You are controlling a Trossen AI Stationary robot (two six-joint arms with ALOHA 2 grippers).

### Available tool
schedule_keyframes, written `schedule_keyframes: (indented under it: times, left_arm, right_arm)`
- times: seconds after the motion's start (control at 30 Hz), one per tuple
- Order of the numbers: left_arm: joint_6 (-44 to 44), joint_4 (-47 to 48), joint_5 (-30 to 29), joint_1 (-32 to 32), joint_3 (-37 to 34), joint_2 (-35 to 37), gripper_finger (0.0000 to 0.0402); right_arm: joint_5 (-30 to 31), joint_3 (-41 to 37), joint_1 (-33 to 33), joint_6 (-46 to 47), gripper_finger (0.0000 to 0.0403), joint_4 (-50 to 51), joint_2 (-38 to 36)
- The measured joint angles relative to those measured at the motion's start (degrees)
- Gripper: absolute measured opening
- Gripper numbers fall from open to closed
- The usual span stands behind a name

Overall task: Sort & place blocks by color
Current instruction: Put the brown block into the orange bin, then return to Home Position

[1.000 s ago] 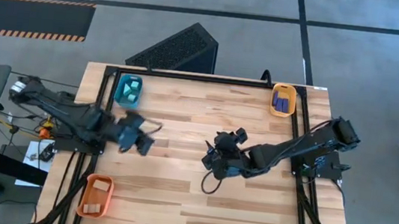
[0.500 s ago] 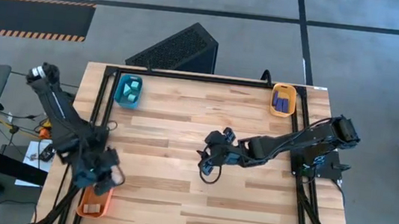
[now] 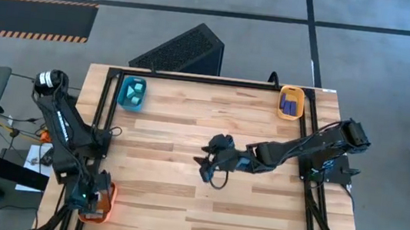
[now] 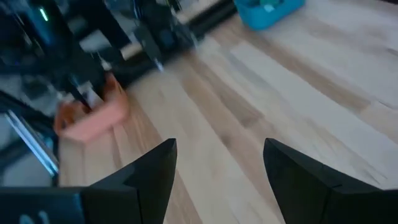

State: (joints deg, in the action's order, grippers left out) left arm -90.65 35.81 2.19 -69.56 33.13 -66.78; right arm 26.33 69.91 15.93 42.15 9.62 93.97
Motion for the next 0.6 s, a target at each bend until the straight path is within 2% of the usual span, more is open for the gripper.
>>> schedule_keyframes:
  times: [0.17,0.33,0.5,0.6]
  left_arm:
    - [0.92,0.62,0.37,0.0,-0.81,0.04,0.0137]
    - [4.04,-0.84,0.67,0.0,-0.81,0.17,0.0197]
    - [5.54,0.77,4.62,0.02,1.25,0.44,0.0247]
    - [8.08,3.96,-0.15,-0.03,3.11,1.2,0.0245]
  right_arm:
    - [-2.02,0.0,-2.03,2.56,0.026,-2.98,0.0]
    - [-2.39,0.0,-3.96,6.2,0.0259,-4.1,0.04]
    - [-2.56,0.0,-5.44,5.45,0.0258,-8.47,0.04]
    - [-5.65,0.0,-5.77,-0.61,0.0242,-16.34,0.04]
